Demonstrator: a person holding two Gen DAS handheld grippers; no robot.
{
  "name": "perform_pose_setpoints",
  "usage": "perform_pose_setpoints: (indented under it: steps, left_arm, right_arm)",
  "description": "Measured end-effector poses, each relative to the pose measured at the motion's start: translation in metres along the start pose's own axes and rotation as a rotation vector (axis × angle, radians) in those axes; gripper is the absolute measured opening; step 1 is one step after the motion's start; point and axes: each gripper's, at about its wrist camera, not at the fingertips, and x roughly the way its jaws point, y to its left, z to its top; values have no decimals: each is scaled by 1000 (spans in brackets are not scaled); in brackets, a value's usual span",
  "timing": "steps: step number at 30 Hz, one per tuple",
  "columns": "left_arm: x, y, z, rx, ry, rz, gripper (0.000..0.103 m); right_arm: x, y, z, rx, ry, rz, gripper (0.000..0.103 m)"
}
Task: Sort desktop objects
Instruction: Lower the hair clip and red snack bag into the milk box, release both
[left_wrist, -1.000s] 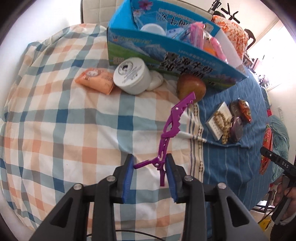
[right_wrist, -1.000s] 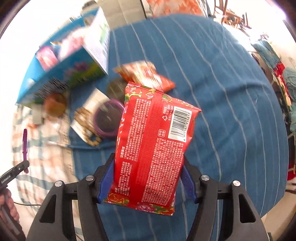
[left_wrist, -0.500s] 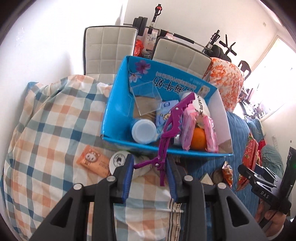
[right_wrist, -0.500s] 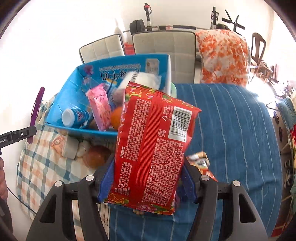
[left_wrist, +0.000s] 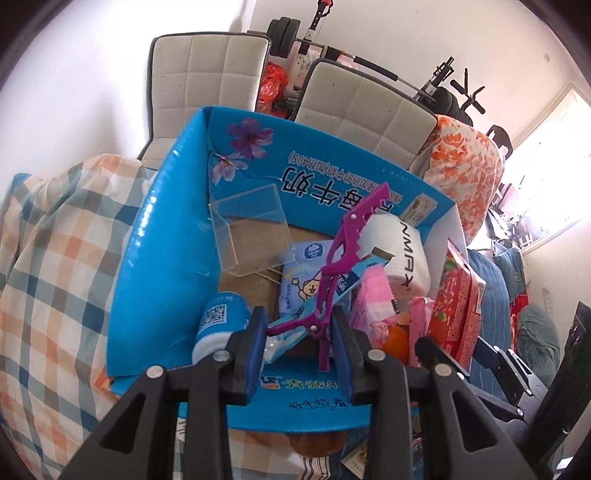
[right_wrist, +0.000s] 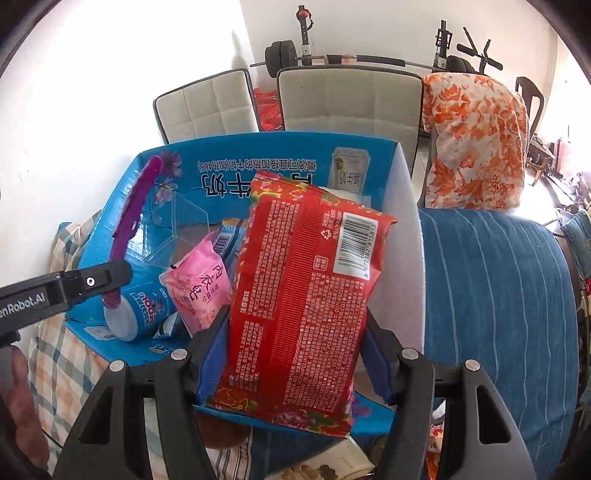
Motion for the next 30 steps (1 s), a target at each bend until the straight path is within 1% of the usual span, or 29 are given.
perform_pose_setpoints:
  steps: [5, 10, 11, 12, 13, 14, 15, 17, 19, 20, 21, 23, 24, 26, 27, 29, 30]
  left_arm:
    - [27, -8, 1, 26, 31, 32, 34]
    - [37, -7, 0, 8, 42, 36, 35]
    - [38, -6, 0, -2, 42, 33, 39]
    - [37, -4, 0, -13, 40, 24, 49]
    - [33, -3, -1, -19, 30, 1, 56]
    - [29, -2, -1, -27, 20, -12, 68]
    - [23, 0, -2, -38, 7, -13, 76]
    - [6, 6, -5, -53, -19, -34, 80]
    - [-16, 17, -11, -67, -38, -69, 80]
    - [-27, 24, -16, -84, -55, -70, 81]
    - [-39, 33, -24, -87, -65, -72, 87]
    - [-54, 51, -43, -96, -76, -54, 94]
    - [-56, 60, -53, -103, -68, -32, 97]
    - [-51, 74, -71, -98, -20, -7, 97]
    - [-43, 81, -79, -99, 6, 23, 97]
    - [-26, 93, -92, -117, 54, 48, 97]
    - [-15, 98, -96, -136, 82, 36, 97]
  right_arm:
    - [15, 5, 5, -8, 24, -24, 66]
    - [25, 2, 2, 2, 37, -30, 67]
    - [26, 0, 2, 10, 40, -28, 67]
    - [27, -2, 2, 23, 46, -21, 67]
    - [28, -5, 1, 37, 45, -13, 69]
    - [28, -7, 1, 52, 46, -7, 73]
    - [27, -10, 0, 68, 45, 5, 75]
    - [21, -16, -2, 105, 34, 56, 82]
    - [11, -21, -7, 132, 9, 74, 84]
    - [5, -24, -9, 146, -7, 91, 84]
    - [-2, -28, -13, 163, -21, 107, 84]
    - [-20, -34, -24, 200, -53, 139, 84]
    - [-28, -36, -30, 249, -92, 147, 84]
    - [-44, -35, -45, 253, -116, 162, 84]
    - [-50, -34, -53, 260, -123, 174, 84]
    - [-51, -29, -67, 269, -112, 198, 84]
    - [-49, -26, -73, 269, -96, 208, 84]
